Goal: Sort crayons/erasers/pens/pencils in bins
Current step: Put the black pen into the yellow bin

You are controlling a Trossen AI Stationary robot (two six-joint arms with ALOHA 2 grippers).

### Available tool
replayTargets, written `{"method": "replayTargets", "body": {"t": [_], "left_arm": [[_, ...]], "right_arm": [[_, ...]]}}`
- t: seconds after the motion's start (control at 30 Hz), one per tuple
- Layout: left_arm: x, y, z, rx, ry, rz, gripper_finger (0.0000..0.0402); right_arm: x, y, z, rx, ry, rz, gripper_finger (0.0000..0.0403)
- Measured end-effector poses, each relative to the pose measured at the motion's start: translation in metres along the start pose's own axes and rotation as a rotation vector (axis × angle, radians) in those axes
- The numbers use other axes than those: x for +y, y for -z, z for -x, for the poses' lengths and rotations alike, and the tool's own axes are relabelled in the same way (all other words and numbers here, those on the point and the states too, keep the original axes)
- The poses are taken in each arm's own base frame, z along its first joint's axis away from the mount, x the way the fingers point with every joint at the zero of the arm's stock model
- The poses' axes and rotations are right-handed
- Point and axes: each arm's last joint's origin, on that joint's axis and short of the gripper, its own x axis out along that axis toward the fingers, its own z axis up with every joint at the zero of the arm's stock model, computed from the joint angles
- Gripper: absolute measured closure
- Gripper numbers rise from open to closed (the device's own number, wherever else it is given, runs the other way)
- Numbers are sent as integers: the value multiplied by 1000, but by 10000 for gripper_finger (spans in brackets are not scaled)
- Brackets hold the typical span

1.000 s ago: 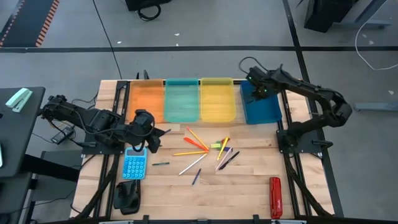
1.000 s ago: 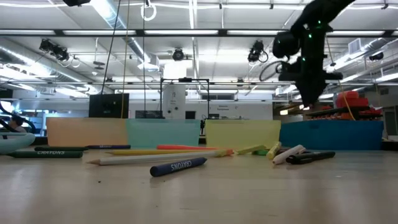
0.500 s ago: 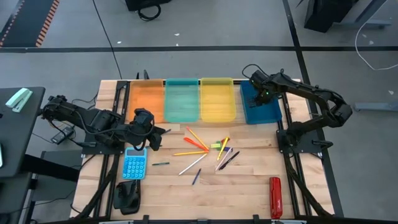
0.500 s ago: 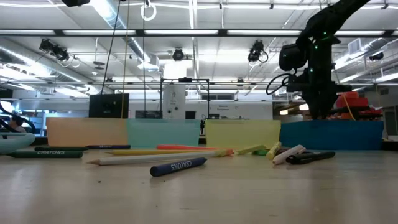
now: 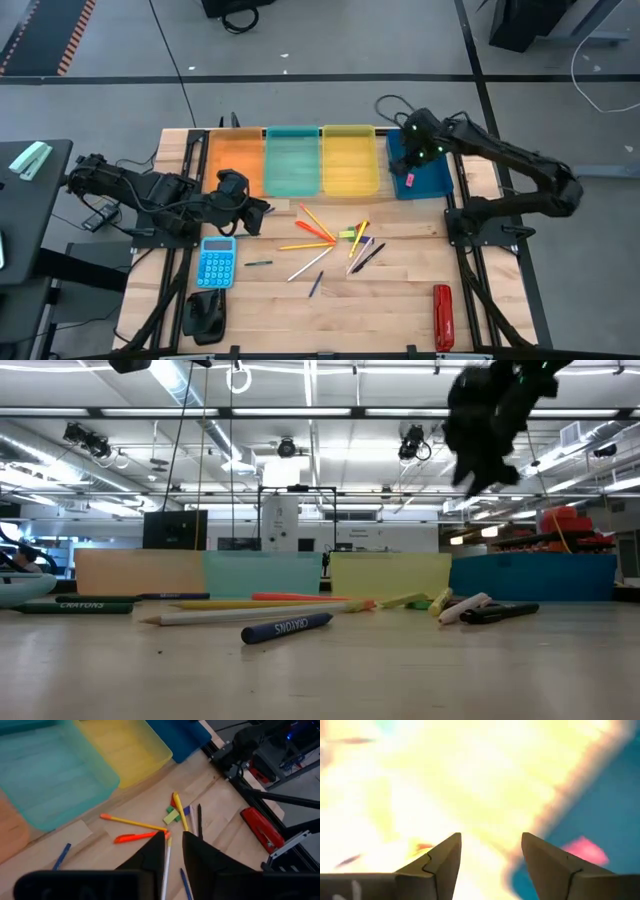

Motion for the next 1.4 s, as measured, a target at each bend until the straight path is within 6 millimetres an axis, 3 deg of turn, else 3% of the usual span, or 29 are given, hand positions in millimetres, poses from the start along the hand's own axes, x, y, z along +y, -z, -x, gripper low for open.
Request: {"method": "replayTargets", "body": {"t": [0.13,0.23,0.37,0.53,0.7,0.87,1.4], "left_arm": [[1,-4,-2,-16,-8,-38,315],[3,-9,-5,-36,-12,-76,310],[1,-18,-8,-76,6,-122,307],[1,-25,-11,-92,31,-168,309],[3,-28,-13,-76,36,-168,307],[2,-26,-13,-24,80,-172,303],[0,-23,-12,66,155,-144,307]], "right_arm": [[41,14,13,-82,-145,293,190],[64,27,8,-40,-193,443,195],[95,47,-15,86,-238,593,199],[122,74,-57,239,-158,742,199],[129,103,-102,403,-119,886,201],[127,119,-129,507,-80,931,219],[134,134,-156,532,-131,1125,277]]}}
